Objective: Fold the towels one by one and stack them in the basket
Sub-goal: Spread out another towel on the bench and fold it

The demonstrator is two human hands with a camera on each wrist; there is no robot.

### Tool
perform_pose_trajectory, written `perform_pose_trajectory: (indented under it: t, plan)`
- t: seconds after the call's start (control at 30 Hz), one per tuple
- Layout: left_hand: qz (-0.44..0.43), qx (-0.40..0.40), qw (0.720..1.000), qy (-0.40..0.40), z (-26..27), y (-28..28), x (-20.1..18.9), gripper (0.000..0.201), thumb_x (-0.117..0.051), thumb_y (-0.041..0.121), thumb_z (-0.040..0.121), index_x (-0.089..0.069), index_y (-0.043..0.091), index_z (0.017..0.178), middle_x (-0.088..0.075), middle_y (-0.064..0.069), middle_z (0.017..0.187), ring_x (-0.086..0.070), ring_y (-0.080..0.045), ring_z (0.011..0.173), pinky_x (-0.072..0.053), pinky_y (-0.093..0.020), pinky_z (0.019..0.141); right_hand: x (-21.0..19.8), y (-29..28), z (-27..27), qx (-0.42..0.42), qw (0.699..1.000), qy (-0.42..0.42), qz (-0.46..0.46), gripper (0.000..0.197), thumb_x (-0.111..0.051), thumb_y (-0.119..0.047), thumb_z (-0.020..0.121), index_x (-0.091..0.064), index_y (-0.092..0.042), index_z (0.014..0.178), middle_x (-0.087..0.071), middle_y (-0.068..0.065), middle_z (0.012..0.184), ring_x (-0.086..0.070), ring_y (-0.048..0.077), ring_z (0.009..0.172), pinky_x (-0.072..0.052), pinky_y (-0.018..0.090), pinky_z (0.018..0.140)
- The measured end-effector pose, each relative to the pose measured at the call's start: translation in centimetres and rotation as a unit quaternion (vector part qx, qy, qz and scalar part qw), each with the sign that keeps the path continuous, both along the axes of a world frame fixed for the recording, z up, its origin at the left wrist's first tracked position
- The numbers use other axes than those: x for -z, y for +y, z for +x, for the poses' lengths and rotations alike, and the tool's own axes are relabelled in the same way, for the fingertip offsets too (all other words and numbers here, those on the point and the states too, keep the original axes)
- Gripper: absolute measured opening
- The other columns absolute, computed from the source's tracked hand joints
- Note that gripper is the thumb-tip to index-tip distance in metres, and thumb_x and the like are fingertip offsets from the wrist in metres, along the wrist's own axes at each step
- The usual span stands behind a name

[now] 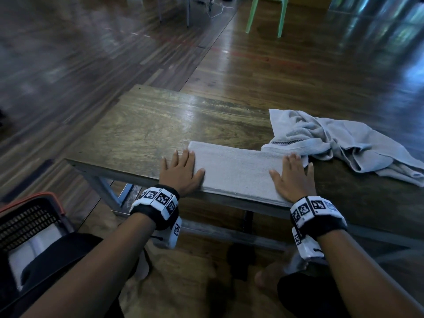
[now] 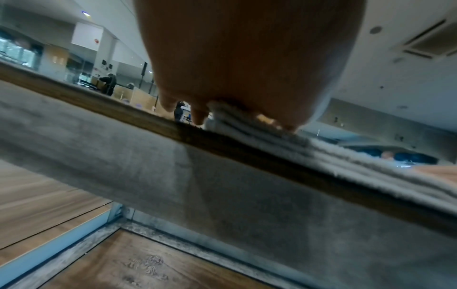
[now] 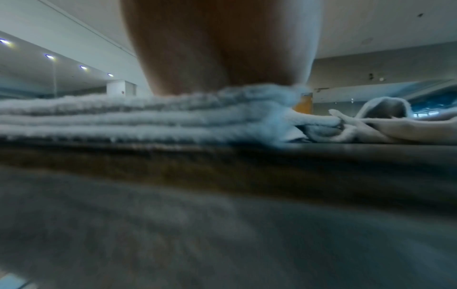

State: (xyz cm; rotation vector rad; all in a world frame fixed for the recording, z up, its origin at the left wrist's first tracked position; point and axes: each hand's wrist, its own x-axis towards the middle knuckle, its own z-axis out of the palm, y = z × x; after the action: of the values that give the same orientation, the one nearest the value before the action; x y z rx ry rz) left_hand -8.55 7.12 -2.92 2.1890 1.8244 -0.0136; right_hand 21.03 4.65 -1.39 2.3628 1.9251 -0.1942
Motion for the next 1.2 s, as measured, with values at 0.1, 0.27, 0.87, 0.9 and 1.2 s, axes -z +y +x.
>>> perform_pose_trajectory:
  t: [0.1, 0.27, 0.87, 0.9, 1.2]
  plan:
    - [0.02, -0.03, 0.999, -0.017, -0.9, -0.6, -0.6, 0.056, -0.025, 0.043, 0.097, -0.026, 0.01, 0.142, -0.023, -0.011, 0.153, -0.017, -0.027, 0.143, -0.005, -0.053, 0.115, -1.4, 2.1, -2.3, -0.046, 0.998, 0.005, 0.034, 0.064, -0.025, -0.045, 0.098, -0.009, -0.009, 0.149, -0.003, 0.009, 0.159, 0.0, 0.022, 0.147, 0.0, 0.049, 0.118]
    - [0.098, -0.087, 0.991, -0.007, -3.0, -2.2, -1.8, 0.036, -0.041, 0.041, 0.092, -0.06, 0.013, 0.102, -0.055, -0.006, 0.115, -0.049, -0.026, 0.11, -0.031, -0.043, 0.099, -3.4, 6.5, -8.9, -0.126, 0.989, 0.072, 0.025, 0.055, -0.028, -0.043, 0.099, -0.023, -0.017, 0.147, -0.015, 0.004, 0.158, -0.006, 0.018, 0.147, 0.008, 0.047, 0.116]
    - [-0.033, -0.31, 0.866, -0.392, -1.8, -3.4, 0.0, 0.039, -0.06, 0.054, 0.078, -0.051, 0.017, 0.077, -0.069, -0.007, 0.081, -0.067, -0.024, 0.077, -0.056, -0.042, 0.077, -2.9, 11.0, -17.8, -0.224, 0.97, 0.09, 0.016, 0.027, -0.047, -0.015, 0.088, -0.057, -0.023, 0.112, -0.058, 0.003, 0.121, -0.047, 0.025, 0.119, -0.015, 0.044, 0.107]
    - [-0.031, -0.309, 0.866, -0.392, -1.8, -3.3, 0.1, 0.036, -0.062, 0.051, 0.078, -0.051, 0.017, 0.076, -0.069, -0.008, 0.08, -0.067, -0.025, 0.076, -0.056, -0.042, 0.076, -3.0, 10.9, -17.6, -0.219, 0.969, 0.113, 0.03, 0.024, -0.048, -0.017, 0.089, -0.058, -0.023, 0.11, -0.06, 0.002, 0.117, -0.049, 0.024, 0.116, -0.016, 0.042, 0.106]
    - [-0.037, -0.265, 0.897, -0.352, -2.2, -3.1, -0.6, 0.025, -0.067, 0.036, 0.078, -0.056, 0.015, 0.085, -0.069, -0.008, 0.084, -0.066, -0.023, 0.081, -0.056, -0.04, 0.076, -5.2, 9.5, -16.7, -0.192, 0.957, 0.209, 0.063, 0.017, -0.049, -0.03, 0.089, -0.06, -0.02, 0.098, -0.061, -0.002, 0.091, -0.055, 0.019, 0.094, -0.018, 0.04, 0.104]
